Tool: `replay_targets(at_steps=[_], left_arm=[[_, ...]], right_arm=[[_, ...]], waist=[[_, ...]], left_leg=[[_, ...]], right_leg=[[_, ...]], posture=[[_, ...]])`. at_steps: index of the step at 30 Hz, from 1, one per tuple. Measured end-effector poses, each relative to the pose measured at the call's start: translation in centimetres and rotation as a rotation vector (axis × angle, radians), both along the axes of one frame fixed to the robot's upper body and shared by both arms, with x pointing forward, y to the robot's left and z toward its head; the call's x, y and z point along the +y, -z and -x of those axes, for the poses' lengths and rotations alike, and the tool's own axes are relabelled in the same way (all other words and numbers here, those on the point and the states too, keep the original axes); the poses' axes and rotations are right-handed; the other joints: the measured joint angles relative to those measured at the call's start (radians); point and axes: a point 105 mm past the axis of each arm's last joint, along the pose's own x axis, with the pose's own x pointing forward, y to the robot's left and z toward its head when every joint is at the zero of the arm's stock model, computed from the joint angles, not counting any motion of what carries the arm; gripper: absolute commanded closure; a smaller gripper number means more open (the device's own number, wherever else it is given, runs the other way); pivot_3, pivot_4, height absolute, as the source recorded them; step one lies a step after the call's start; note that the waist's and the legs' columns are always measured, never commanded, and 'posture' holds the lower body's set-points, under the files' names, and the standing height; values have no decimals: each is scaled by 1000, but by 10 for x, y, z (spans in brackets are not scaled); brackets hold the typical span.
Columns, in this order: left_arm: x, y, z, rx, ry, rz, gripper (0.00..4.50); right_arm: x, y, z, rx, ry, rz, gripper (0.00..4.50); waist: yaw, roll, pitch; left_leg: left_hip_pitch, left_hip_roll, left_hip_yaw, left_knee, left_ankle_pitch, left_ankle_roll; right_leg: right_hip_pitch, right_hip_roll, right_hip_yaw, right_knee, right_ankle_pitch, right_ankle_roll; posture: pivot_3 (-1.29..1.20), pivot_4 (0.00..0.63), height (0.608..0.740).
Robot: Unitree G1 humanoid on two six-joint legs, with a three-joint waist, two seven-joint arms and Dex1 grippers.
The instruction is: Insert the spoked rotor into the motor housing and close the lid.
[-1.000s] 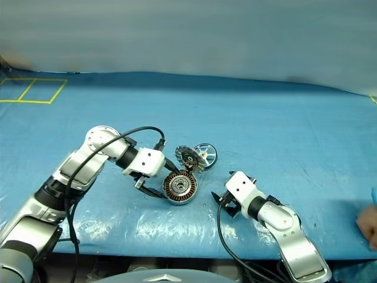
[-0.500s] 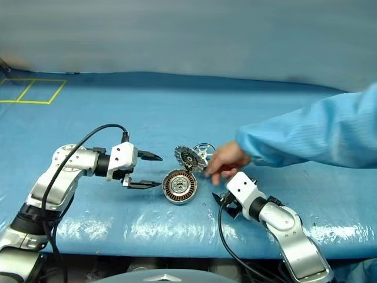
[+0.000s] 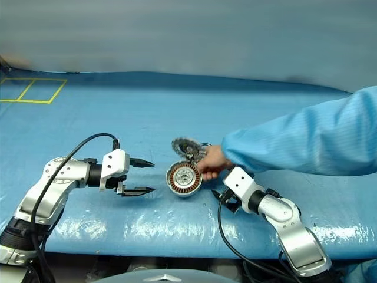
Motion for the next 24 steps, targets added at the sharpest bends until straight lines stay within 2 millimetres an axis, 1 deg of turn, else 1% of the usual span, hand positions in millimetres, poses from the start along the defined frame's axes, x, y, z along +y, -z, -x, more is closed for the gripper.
replay_targets(at_steps=[8,17,22,24], left_arm=[[-1,0,1,9,-16,17,739],[-2,-3,-1,1,-14,25,739],[-7,-5,-4,-23,-19,49,739],[-10,-6,-6,-35,-27,69,739]], right_arm=[[-2,3,-2,9,5,9,0],[-2,2,-3,2,5,10,0],[-2,0,-2,-1,4,-1,0],[-3,-5,-5,-8,16,-30,0]], waist=[[0,0,0],[0,0,0],[0,0,0],[0,0,0]], left_leg=[[0,0,0,0,0,0],[0,0,0,0,0,0],[0,0,0,0,0,0],[0,0,0,1,0,0]], right_leg=[[0,0,0,0,0,0],[0,0,0,0,0,0],[0,0,0,0,0,0],[0,0,0,0,0,0]], posture=[[0,150,740],[0,150,740],[0,150,740],[0,150,740]])
